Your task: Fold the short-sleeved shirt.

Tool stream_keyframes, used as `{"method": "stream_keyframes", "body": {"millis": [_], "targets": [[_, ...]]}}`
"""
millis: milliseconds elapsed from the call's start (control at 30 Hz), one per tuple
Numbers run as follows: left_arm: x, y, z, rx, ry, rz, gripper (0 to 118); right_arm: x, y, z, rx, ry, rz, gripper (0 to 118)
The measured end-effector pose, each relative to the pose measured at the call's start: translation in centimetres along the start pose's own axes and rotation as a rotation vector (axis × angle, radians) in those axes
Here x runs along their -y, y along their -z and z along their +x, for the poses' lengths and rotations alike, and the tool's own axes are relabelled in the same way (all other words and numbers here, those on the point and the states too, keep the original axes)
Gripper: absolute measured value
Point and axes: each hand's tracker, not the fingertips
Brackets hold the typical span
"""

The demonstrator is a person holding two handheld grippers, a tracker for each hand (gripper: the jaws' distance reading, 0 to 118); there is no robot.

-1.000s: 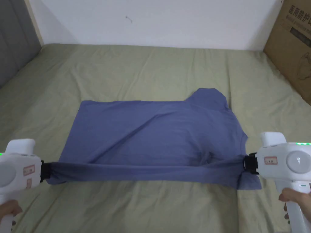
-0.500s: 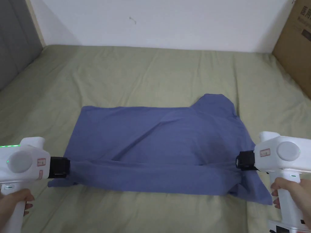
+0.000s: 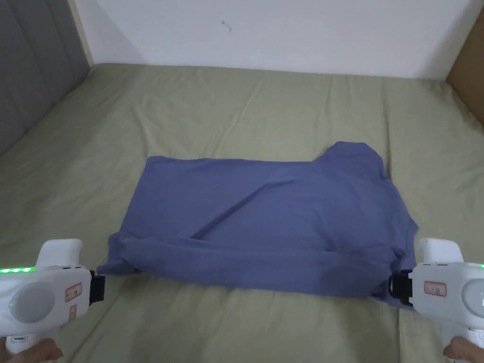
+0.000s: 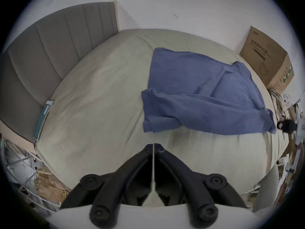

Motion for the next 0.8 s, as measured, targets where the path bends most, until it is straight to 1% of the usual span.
{"method": "stream_keyframes", "body": {"millis": [33,67,100,133,167,200,267,300,333,367,400,433,467,533,600,633,667,700,733,767,800], "targets": [[-0.5,0.7,-0.5,-0.003,-0.006,-0.003,32,0.2,0.2,0.0,-0.004,-0.001,-0.008,1],[-0.9,1.2,-0.8,-0.001,-0.013,-0.008,62,0.4,0.5,0.0,-0.005,-0.001,-0.017,1],[-1.3,1.8,-1.0,0.007,-0.019,-0.010,87,0.6,0.6,-0.1,-0.003,0.000,-0.029,1],[-1.7,2.3,-1.1,0.008,-0.023,-0.009,89,0.7,0.7,-0.1,0.000,0.001,-0.036,1],[-2.2,3.1,-1.3,0.007,-0.031,-0.011,86,0.9,0.9,0.0,0.003,0.003,-0.040,1],[-2.6,4.2,-1.5,0.000,-0.035,-0.020,88,1.0,1.0,0.1,0.005,0.006,-0.043,1],[-3.0,6.1,-1.8,-0.010,-0.041,-0.038,86,1.1,1.1,0.3,0.006,0.013,-0.050,1],[-3.1,6.9,-1.8,0.007,-0.059,-0.052,77,1.2,1.1,0.4,0.008,0.015,-0.053,1],[-3.1,7.5,-1.8,0.055,-0.089,-0.060,60,1.2,1.2,0.6,0.012,0.016,-0.057,1],[-3.0,8.1,-1.8,0.107,-0.095,-0.070,36,1.3,1.2,0.6,0.019,0.017,-0.060,1],[-2.8,9.0,-1.5,0.138,-0.090,-0.088,16,1.4,1.2,0.8,0.025,0.024,-0.064,1],[-2.6,9.4,-1.0,0.070,-0.050,-0.099,9,1.4,1.3,1.0,0.026,0.030,-0.069,1],[-2.7,9.2,-1.0,0.057,-0.020,-0.084,7,1.5,1.3,1.2,0.030,0.037,-0.073,1],[-3.2,8.4,-1.5,0.090,-0.063,-0.079,6,1.7,0.9,1.5,0.034,0.041,-0.070,1],[-3.4,7.6,-1.3,0.095,-0.045,-0.067,6,1.6,0.4,2.0,0.035,0.043,-0.056,1],[-3.4,7.3,-1.2,0.087,-0.032,-0.062,6,1.6,-0.1,2.0,0.032,0.043,-0.045,4],[-3.4,7.0,-1.1,0.082,-0.020,-0.059,6,1.5,-0.4,2.3,0.034,0.044,-0.032,18],[-3.4,6.6,-1.0,0.084,-0.013,-0.056,6,1.3,-0.5,2.6,0.042,0.043,-0.022,43],[-3.3,6.4,-0.9,0.085,-0.010,-0.051,6,1.1,-0.5,2.9,0.056,0.044,-0.012,62],[-3.4,6.2,-0.9,0.085,-0.010,-0.046,6,0.8,-0.5,3.3,0.077,0.055,-0.004,69],[-3.5,6.1,-0.9,0.086,-0.011,-0.046,6,0.4,-0.2,3.9,0.102,0.073,-0.003,69]]}}
